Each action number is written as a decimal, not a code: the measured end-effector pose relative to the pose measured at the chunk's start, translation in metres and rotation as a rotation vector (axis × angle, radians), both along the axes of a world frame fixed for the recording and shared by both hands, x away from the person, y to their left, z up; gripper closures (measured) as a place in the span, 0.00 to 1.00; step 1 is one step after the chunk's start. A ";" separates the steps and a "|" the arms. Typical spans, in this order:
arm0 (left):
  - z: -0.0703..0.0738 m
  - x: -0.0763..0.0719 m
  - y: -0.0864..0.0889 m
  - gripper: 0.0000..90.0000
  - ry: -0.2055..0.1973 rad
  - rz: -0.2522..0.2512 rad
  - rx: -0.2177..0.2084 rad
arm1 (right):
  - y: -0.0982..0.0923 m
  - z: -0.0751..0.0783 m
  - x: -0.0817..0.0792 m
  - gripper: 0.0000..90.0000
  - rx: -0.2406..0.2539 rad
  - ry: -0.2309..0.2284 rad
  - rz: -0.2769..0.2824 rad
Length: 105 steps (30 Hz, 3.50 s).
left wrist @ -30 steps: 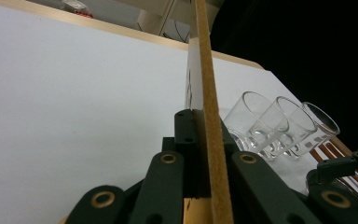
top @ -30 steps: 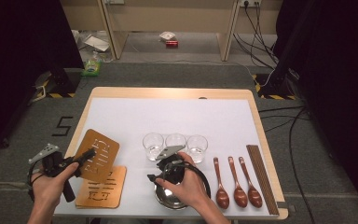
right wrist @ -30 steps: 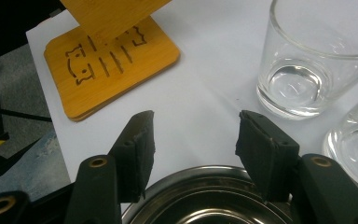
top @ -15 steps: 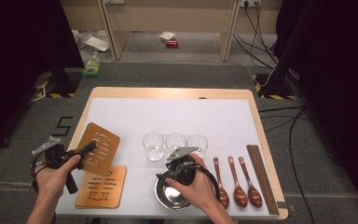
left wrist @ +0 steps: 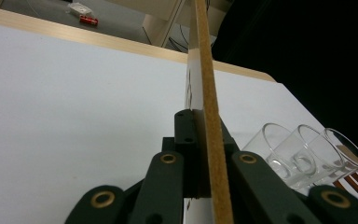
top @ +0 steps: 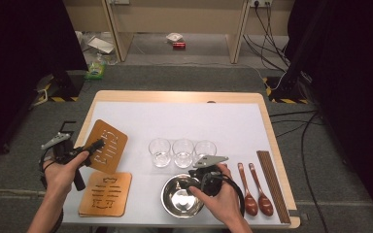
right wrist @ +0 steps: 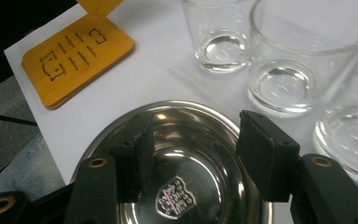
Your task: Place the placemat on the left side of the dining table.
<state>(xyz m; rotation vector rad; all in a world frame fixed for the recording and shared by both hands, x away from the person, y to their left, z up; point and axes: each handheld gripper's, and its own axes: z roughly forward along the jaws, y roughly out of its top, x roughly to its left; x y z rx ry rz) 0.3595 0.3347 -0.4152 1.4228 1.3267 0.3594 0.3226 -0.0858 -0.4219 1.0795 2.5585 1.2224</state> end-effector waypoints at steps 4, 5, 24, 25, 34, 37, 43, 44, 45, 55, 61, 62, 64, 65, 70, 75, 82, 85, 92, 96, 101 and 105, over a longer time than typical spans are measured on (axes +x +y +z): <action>0.003 0.010 0.001 0.95 -0.005 0.003 -0.006 | -0.014 0.000 -0.004 0.51 0.004 -0.006 -0.034; 0.004 0.012 0.001 0.96 -0.006 0.000 -0.004 | -0.017 0.000 -0.004 0.51 0.007 -0.010 -0.039; 0.011 0.047 -0.004 0.95 -0.001 0.031 0.023 | -0.058 -0.006 -0.017 0.51 0.043 -0.007 -0.146; 0.011 0.049 -0.005 0.95 0.000 0.028 0.025 | -0.059 -0.006 -0.017 0.51 0.046 -0.004 -0.149; 0.010 0.067 -0.010 0.96 0.007 0.036 0.030 | -0.065 -0.007 -0.018 0.51 0.052 -0.001 -0.170; 0.010 0.073 -0.010 0.95 0.013 0.045 0.031 | -0.066 -0.007 -0.017 0.51 0.054 -0.003 -0.172; 0.011 0.085 -0.012 0.95 0.021 0.059 0.035 | -0.067 -0.008 -0.017 0.51 0.055 0.000 -0.172; 0.011 0.087 -0.012 0.95 0.021 0.062 0.037 | -0.067 -0.008 -0.017 0.51 0.055 0.001 -0.173; 0.011 0.088 -0.012 0.95 0.022 0.065 0.035 | -0.067 -0.008 -0.017 0.51 0.054 0.001 -0.175; 0.004 0.108 -0.013 0.95 0.042 0.090 0.034 | -0.070 -0.011 -0.018 0.51 0.059 0.012 -0.182; 0.000 0.118 -0.012 0.95 0.050 0.113 0.051 | -0.071 -0.011 -0.017 0.51 0.059 0.016 -0.183; 0.000 0.119 -0.011 0.95 0.052 0.116 0.051 | -0.071 -0.012 -0.017 0.51 0.060 0.018 -0.185; -0.001 0.120 -0.010 0.96 0.055 0.124 0.054 | -0.071 -0.012 -0.017 0.51 0.056 0.016 -0.185; -0.002 0.121 -0.010 0.95 0.058 0.130 0.052 | -0.071 -0.012 -0.017 0.51 0.055 0.023 -0.185; -0.007 0.126 -0.009 0.95 0.071 0.143 0.051 | -0.069 -0.014 -0.017 0.51 0.055 0.022 -0.175; -0.013 0.128 -0.008 0.95 0.085 0.160 0.043 | -0.070 -0.015 -0.017 0.51 0.050 0.028 -0.181; -0.018 0.133 -0.010 0.95 0.103 0.164 0.045 | -0.069 -0.017 -0.018 0.51 0.052 0.035 -0.178; -0.020 0.134 -0.011 0.95 0.117 0.158 0.039 | -0.069 -0.017 -0.017 0.51 0.053 0.032 -0.174; -0.025 0.138 -0.012 0.95 0.139 0.163 0.026 | -0.070 -0.017 -0.018 0.51 0.057 0.034 -0.179; -0.025 0.140 -0.011 0.95 0.149 0.163 0.018 | -0.068 -0.017 -0.018 0.51 0.053 0.037 -0.176; -0.026 0.143 -0.011 0.87 0.175 0.157 0.048 | -0.066 -0.015 -0.020 0.51 0.036 0.016 -0.172; -0.028 0.143 -0.008 0.83 0.184 0.177 0.062 | -0.066 -0.015 -0.020 0.51 0.030 0.016 -0.176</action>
